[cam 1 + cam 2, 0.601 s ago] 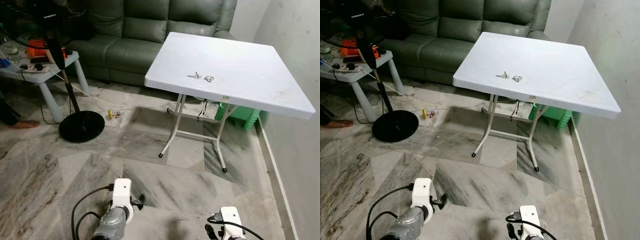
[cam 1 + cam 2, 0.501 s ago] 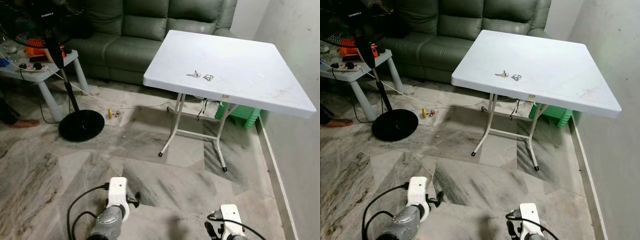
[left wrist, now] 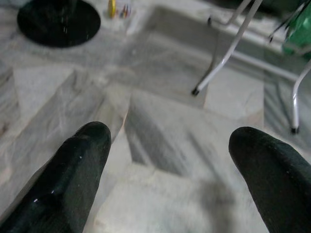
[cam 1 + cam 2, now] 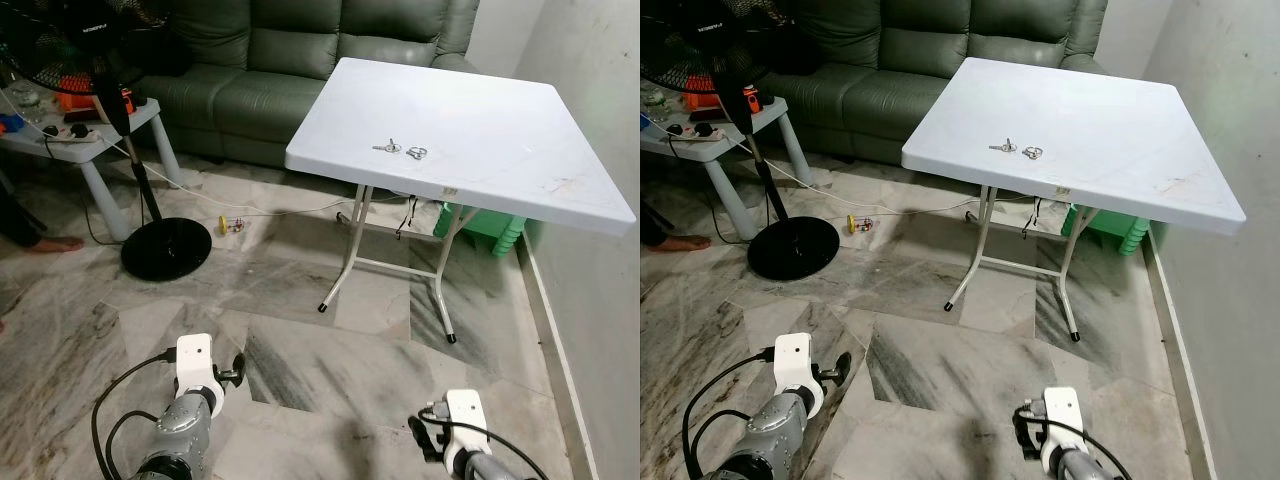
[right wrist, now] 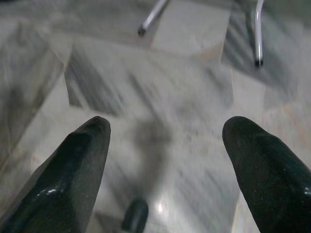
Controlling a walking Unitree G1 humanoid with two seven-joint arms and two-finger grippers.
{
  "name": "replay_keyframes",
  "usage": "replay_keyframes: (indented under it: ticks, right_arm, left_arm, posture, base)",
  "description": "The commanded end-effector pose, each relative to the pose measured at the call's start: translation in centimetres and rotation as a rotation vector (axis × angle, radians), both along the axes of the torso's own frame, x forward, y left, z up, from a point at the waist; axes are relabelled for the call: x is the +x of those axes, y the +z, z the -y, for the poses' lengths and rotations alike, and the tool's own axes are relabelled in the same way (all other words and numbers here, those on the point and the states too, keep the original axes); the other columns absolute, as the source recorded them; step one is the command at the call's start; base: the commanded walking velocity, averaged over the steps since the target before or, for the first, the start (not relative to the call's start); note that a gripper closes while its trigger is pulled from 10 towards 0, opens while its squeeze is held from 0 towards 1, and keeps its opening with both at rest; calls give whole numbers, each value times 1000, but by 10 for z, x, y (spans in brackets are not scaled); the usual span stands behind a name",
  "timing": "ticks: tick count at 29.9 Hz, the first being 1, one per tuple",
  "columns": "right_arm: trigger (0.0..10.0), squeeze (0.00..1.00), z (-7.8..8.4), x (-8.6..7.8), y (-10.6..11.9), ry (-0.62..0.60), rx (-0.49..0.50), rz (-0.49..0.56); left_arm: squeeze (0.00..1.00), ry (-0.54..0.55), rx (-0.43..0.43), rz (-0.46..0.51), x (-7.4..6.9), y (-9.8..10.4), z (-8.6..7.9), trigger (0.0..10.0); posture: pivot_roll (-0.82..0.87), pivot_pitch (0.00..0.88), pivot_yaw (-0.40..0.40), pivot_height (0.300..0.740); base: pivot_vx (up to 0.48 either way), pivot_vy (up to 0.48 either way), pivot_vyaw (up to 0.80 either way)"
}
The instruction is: Hang keys on a hook
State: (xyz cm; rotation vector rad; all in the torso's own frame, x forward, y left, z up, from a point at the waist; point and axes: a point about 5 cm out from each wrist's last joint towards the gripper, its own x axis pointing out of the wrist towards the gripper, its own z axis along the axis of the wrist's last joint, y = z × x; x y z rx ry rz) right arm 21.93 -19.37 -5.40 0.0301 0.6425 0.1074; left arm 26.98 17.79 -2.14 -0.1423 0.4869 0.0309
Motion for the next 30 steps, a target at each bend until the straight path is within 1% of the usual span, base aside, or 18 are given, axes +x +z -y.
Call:
replay_keyframes:
  ticks: [1,4,5,7,8,9,11,12,13,14,15,18,19,21,23,26,27,30]
  right_arm:
    - [10000,0,6,7,7,-17,6,54]
    - [10000,0,3,24,23,-6,32,170]
    - [10000,0,3,24,23,-6,32,170]
    - [10000,0,-2,37,37,11,59,267]
    - [10000,0,-4,44,44,16,72,311]
    - [10000,0,-5,45,45,16,75,320]
    - [10000,0,-7,49,49,21,83,346]
    - [10000,0,-7,49,49,21,83,346]
    - [10000,0,-9,54,54,25,91,372]
    - [10000,0,-13,60,61,28,106,408]
    - [10000,0,-13,62,63,28,111,418]
    - [10000,0,-14,65,66,29,115,432]
    - [10000,0,-15,66,68,35,116,440]
    - [10000,0,-15,66,68,38,118,446]
    - [10000,0,-16,66,69,40,118,453]
    - [10000,0,-14,67,75,51,115,496]
    - [10000,0,-14,69,83,56,114,549]
    - [10000,0,-15,71,91,67,112,603]
  left_arm:
    - [0,2,-5,75,11,12,1,10000]
    - [0,42,-59,187,26,30,3,10000]
    - [0,42,-59,187,26,30,3,10000]
    - [0,79,-125,285,39,48,4,10000]
    - [0,109,-128,323,45,56,4,10000]
    - [0,116,-127,332,47,58,4,10000]
    - [0,217,-227,332,51,62,0,10000]
    - [0,217,-227,332,51,62,0,10000]
    - [0,311,-316,339,57,67,-2,10000]
    - [0,472,-484,338,63,73,-7,10000]
    - [0,504,-518,336,66,75,-7,10000]
    - [0,457,-462,348,72,83,-2,10000]
    - [0,292,-194,383,80,97,7,10000]
    - [0,161,-81,457,83,108,17,10000]
    - [0,139,-105,471,84,110,20,10000]
    - [0,55,-137,564,82,119,22,10000]
    - [0,51,-139,604,78,121,13,10000]
    - [0,57,-141,657,70,123,3,10000]
  posture:
    - [45,0,-65,740]
    - [44,0,-64,740]
    - [44,0,-64,740]
    - [42,0,-61,740]
    - [42,0,-61,740]
    - [42,0,-61,740]
    - [42,0,-61,740]
    - [42,0,-61,740]
    - [38,0,-58,740]
    - [37,0,-58,740]
    - [38,0,-60,740]
    - [39,0,-60,740]
    - [40,0,-60,740]
    - [37,0,-59,740]
    - [38,0,-56,740]
    - [37,0,-53,740]
    - [29,0,-41,740]
    - [22,0,-33,740]
  base:
    - [0,0,0]
    - [0,0,0]
    - [0,0,0]
    - [0,0,0]
    - [0,0,0]
    - [0,0,0]
    - [0,0,0]
    - [0,0,0]
    - [0,0,0]
    - [0,0,0]
    - [0,0,0]
    - [0,0,0]
    - [0,0,0]
    - [0,0,0]
    - [0,0,0]
    - [0,0,0]
    - [0,0,0]
    - [0,0,0]
